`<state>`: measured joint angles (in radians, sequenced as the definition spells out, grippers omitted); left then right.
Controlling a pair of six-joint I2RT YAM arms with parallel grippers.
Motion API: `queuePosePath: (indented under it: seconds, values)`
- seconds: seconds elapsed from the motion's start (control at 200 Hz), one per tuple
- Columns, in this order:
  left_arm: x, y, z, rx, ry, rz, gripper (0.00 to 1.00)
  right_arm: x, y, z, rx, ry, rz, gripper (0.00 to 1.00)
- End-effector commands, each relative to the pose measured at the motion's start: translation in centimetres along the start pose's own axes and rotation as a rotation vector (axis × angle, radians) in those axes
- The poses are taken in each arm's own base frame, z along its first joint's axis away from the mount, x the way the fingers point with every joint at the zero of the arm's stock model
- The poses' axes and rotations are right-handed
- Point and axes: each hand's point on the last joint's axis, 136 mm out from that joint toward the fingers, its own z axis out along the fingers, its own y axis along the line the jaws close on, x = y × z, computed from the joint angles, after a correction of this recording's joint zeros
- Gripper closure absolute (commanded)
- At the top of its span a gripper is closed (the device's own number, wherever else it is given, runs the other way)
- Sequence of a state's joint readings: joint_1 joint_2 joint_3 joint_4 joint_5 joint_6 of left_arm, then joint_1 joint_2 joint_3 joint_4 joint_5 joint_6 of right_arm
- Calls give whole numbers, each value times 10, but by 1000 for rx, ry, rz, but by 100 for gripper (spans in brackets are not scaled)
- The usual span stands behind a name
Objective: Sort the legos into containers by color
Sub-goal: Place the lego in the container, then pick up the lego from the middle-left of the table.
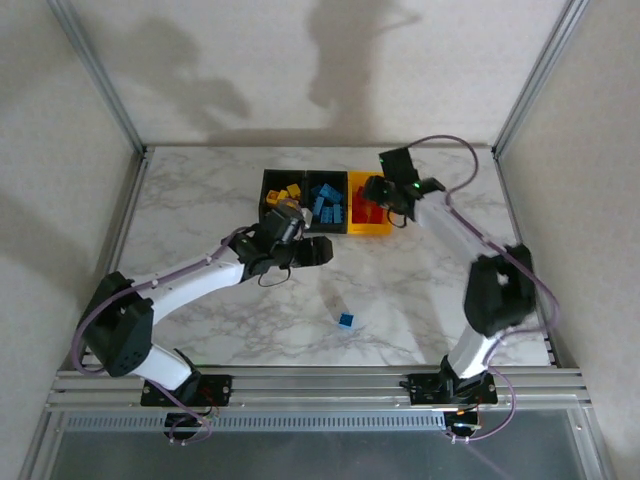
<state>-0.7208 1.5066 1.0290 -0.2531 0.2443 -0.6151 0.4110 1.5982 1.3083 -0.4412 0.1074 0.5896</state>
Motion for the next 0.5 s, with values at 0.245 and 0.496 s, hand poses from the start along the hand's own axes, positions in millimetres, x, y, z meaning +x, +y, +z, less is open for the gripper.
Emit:
queuePosePath:
  seconds: [0.245,0.496]
  values:
    - [53,-14,10,-51,166,110,31,116,-51,-62,-70,208,-36,40]
    - [94,-29,33,-89,272,182,32,171,-88,-86,-10,309,48,40]
